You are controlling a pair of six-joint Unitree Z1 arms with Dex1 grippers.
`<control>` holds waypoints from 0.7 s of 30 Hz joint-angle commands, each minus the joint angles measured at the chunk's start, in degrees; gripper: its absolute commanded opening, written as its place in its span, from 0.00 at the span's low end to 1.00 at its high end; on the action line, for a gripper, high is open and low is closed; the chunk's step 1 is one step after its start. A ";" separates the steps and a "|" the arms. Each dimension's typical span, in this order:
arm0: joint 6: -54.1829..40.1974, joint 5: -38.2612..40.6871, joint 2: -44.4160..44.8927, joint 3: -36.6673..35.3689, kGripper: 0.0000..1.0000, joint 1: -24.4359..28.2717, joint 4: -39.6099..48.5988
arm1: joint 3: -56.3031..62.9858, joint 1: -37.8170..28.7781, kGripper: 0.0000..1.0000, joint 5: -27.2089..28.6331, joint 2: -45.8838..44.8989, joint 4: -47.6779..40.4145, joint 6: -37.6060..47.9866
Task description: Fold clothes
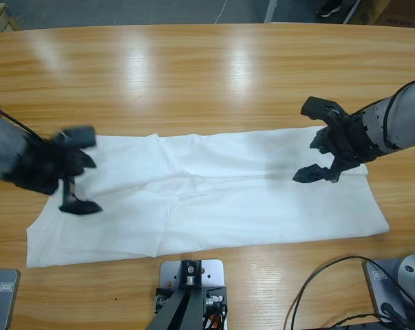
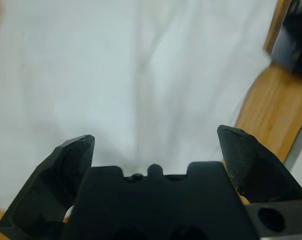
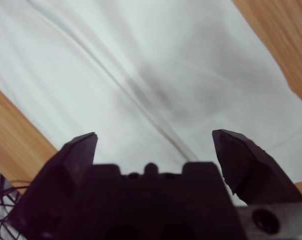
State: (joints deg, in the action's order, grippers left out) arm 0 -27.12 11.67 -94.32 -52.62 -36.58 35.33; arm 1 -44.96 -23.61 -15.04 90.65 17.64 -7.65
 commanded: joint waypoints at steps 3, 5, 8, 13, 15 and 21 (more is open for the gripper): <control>-3.21 -8.24 -10.78 1.54 0.96 -3.24 -2.00 | 0.71 -0.56 0.93 -0.61 0.00 1.17 -0.49; -3.15 -9.11 -13.84 1.78 0.96 -2.97 -2.02 | 0.66 -0.56 0.93 -0.61 0.15 1.17 -0.42; -2.56 -9.79 -17.27 2.10 0.95 -2.64 -1.33 | 0.59 -0.56 0.93 -0.61 0.13 1.17 -0.26; -0.75 -12.85 -17.50 2.26 0.94 -1.69 0.85 | 0.75 -0.54 0.93 1.63 0.74 2.10 1.46; -0.75 -12.99 -17.09 2.28 0.94 -1.06 1.31 | 0.94 -0.53 0.93 3.51 1.15 2.93 1.41; -1.20 -12.90 -16.57 2.44 0.94 -0.99 1.48 | -0.34 -6.75 0.92 5.83 5.08 1.03 -14.03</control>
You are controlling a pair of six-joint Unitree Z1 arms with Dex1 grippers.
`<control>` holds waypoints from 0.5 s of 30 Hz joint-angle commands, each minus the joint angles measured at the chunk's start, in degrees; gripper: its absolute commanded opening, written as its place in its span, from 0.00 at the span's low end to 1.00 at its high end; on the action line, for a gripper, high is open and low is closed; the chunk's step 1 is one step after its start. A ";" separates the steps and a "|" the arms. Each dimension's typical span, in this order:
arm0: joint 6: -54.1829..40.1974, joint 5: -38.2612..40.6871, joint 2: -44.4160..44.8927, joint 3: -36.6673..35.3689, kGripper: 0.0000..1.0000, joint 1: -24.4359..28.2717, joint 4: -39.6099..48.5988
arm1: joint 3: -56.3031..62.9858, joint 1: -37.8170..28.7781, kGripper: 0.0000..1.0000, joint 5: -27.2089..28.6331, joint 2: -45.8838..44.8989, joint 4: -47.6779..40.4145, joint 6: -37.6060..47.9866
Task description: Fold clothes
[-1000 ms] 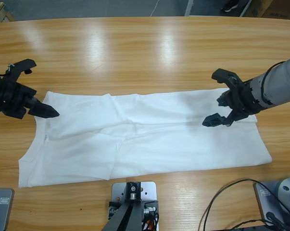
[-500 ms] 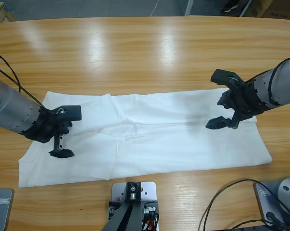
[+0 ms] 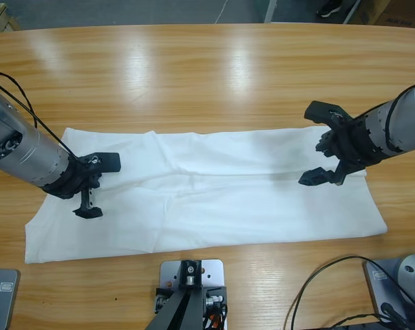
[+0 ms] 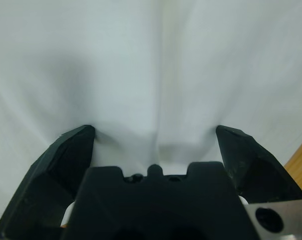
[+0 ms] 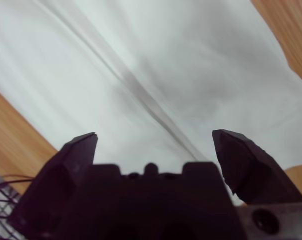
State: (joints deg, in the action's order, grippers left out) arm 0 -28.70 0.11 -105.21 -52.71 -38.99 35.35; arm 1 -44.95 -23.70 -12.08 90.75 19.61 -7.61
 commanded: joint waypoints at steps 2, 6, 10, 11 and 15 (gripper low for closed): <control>0.32 -1.34 -5.62 2.56 0.94 1.46 1.77 | -0.24 -8.86 0.89 5.03 6.11 -2.47 -19.34; -0.12 -1.16 -5.32 2.54 0.94 1.46 2.18 | -0.49 -13.03 0.83 7.26 9.40 -3.94 -25.91; -0.12 -0.86 -5.35 2.52 0.94 1.46 2.18 | 0.64 -13.83 0.81 9.00 13.40 -6.04 -26.92; -0.12 -0.81 -5.35 2.52 0.94 1.46 2.18 | 0.66 -13.83 0.81 9.39 14.07 -6.11 -26.95; -0.12 -0.81 -5.55 2.66 0.94 1.46 2.18 | 1.22 -13.83 0.77 13.77 15.53 -7.30 -26.93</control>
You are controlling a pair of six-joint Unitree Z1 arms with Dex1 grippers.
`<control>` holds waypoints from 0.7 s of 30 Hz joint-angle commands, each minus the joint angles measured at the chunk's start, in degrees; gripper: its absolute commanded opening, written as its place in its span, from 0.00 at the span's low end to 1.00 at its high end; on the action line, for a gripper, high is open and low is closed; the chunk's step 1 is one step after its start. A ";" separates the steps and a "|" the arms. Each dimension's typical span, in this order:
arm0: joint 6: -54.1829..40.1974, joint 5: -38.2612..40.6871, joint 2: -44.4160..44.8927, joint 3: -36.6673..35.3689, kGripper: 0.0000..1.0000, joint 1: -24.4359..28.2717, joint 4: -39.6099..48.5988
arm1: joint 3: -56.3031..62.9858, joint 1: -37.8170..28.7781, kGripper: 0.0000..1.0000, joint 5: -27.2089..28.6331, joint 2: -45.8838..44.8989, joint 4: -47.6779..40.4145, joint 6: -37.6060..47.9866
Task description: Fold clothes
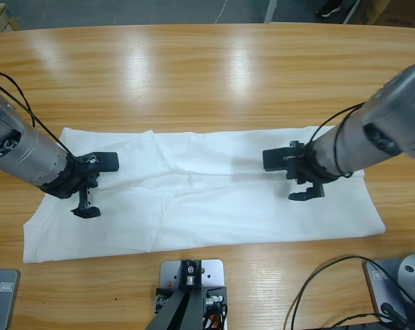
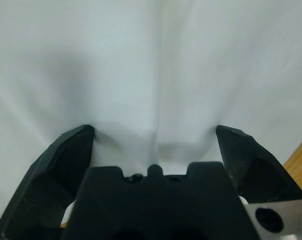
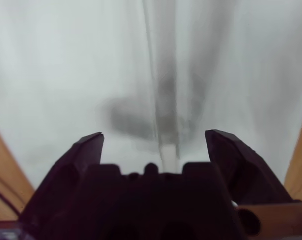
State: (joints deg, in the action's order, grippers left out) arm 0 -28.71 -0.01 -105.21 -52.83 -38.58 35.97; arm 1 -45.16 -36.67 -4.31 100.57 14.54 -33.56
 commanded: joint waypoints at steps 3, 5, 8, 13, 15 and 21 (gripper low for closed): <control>-0.12 -0.69 -5.83 2.75 0.94 1.05 2.05 | 1.60 -0.84 0.77 8.00 6.29 -2.17 -0.86; -0.12 -0.69 -6.36 2.67 0.94 1.05 3.06 | 1.74 -0.60 0.77 8.44 6.59 -1.87 -0.72; -0.07 -0.76 -7.62 2.16 0.94 1.07 4.60 | 1.51 -0.58 0.77 8.53 7.45 -0.51 -0.72; 0.05 -0.76 -8.34 1.82 0.94 1.49 4.76 | 1.35 -0.42 0.77 7.81 6.71 0.14 -0.72; -0.24 -0.58 -8.06 1.23 0.94 1.49 4.69 | 1.02 -0.42 0.77 6.42 4.02 0.07 -0.61; 0.56 6.11 1.71 -0.87 0.95 1.45 4.55 | -9.28 5.63 0.77 0.74 -12.42 9.93 8.99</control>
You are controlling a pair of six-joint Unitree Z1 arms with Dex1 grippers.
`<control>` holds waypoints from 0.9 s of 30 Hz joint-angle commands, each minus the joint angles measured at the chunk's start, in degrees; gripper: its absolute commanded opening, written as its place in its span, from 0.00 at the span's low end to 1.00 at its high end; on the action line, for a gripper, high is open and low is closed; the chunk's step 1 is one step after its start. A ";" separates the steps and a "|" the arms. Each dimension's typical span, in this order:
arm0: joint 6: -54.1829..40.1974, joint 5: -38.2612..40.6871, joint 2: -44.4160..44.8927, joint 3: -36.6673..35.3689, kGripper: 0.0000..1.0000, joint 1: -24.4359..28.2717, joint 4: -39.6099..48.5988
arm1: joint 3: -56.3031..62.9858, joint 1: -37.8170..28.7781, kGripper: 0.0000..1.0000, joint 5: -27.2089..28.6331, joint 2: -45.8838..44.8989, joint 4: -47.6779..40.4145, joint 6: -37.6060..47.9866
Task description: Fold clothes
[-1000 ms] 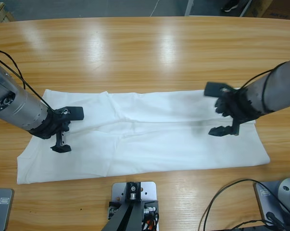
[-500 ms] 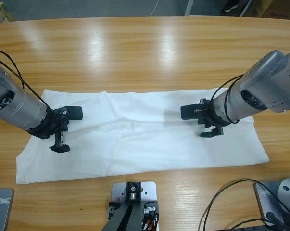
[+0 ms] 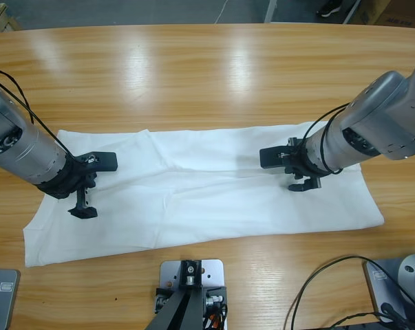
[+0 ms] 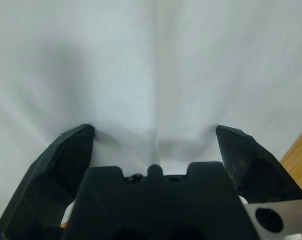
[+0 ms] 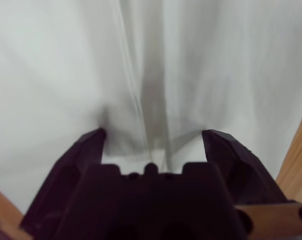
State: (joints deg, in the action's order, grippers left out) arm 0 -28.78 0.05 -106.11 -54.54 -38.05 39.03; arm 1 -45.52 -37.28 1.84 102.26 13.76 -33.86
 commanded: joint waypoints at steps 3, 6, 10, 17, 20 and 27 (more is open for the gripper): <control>2.99 9.68 9.20 -2.42 0.95 0.94 1.63 | -16.95 15.20 0.83 -11.49 -17.50 21.82 13.68; 9.21 12.90 11.54 -4.60 0.95 0.91 2.03 | -17.99 28.25 0.87 -19.70 -16.83 28.13 22.61; 14.13 13.69 11.59 -2.12 0.95 0.87 2.61 | -15.02 46.46 0.87 -28.00 -7.58 30.13 30.65; 16.54 17.08 14.12 6.51 0.97 1.96 -9.90 | -8.24 56.28 0.87 -37.35 2.16 27.00 31.19; 16.58 17.00 14.09 8.68 0.97 2.63 -13.68 | -3.86 59.03 0.87 -37.07 2.42 21.20 34.41; 16.38 16.73 14.74 9.17 0.97 4.68 -14.33 | 5.86 59.61 0.91 -32.80 1.38 7.88 43.50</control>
State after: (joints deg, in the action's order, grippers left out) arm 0 -13.17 16.16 -92.41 -47.46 -35.82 25.91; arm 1 -46.91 21.19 -34.34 102.57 30.15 3.25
